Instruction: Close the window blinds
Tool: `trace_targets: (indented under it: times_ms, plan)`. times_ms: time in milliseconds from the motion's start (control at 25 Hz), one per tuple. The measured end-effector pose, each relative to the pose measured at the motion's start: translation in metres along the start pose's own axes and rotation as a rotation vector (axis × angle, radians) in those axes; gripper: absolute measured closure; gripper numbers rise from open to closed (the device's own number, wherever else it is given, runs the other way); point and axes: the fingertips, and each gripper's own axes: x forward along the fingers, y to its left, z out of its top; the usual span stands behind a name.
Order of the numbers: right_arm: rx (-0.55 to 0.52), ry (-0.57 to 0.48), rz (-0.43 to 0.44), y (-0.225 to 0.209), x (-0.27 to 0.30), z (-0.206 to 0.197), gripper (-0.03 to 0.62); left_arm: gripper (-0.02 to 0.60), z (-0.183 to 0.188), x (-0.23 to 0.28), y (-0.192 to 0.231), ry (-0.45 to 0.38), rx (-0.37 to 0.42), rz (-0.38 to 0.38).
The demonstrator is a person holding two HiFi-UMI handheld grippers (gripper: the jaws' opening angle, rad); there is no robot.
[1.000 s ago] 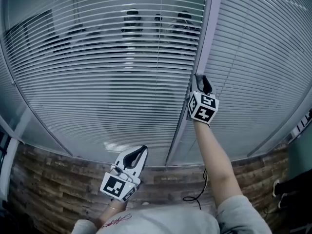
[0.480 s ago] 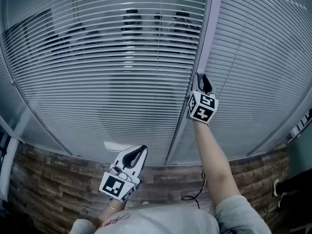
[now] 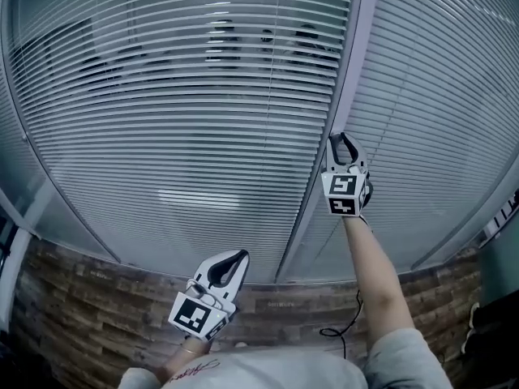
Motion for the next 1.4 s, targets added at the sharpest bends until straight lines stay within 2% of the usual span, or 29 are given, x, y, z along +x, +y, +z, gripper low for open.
trace_targets:
  times_ms: [240,440,720,1000,1200,1400]
  plan:
    - [-0.194,0.003,0.048,0.000,0.000,0.000,0.463,0.563,-0.004,0.004,-0.001,0.008,-0.010,0.003]
    - [-0.425,0.005,0.102,0.002,-0.003,0.000,0.462,0.563,-0.005,0.006,-0.007,0.007,-0.013,-0.008]
    - [-0.685,0.018,0.200,0.011,0.001,-0.004,0.463,0.563,-0.010,0.013,-0.015,0.012,-0.027,-0.041]
    - [-1.016,0.005,0.251,0.016,0.000,-0.008,0.462,0.563,-0.010,0.016,-0.019,0.007,-0.030,-0.051]
    - [-1.285,0.009,0.325,0.014,0.003,-0.014,0.463,0.563,-0.009,0.021,-0.018,0.008,-0.029,-0.045]
    - [-1.409,0.006,0.377,0.022,0.005,-0.024,0.463,0.563,-0.016,0.023,-0.013,0.012,-0.029,-0.035]
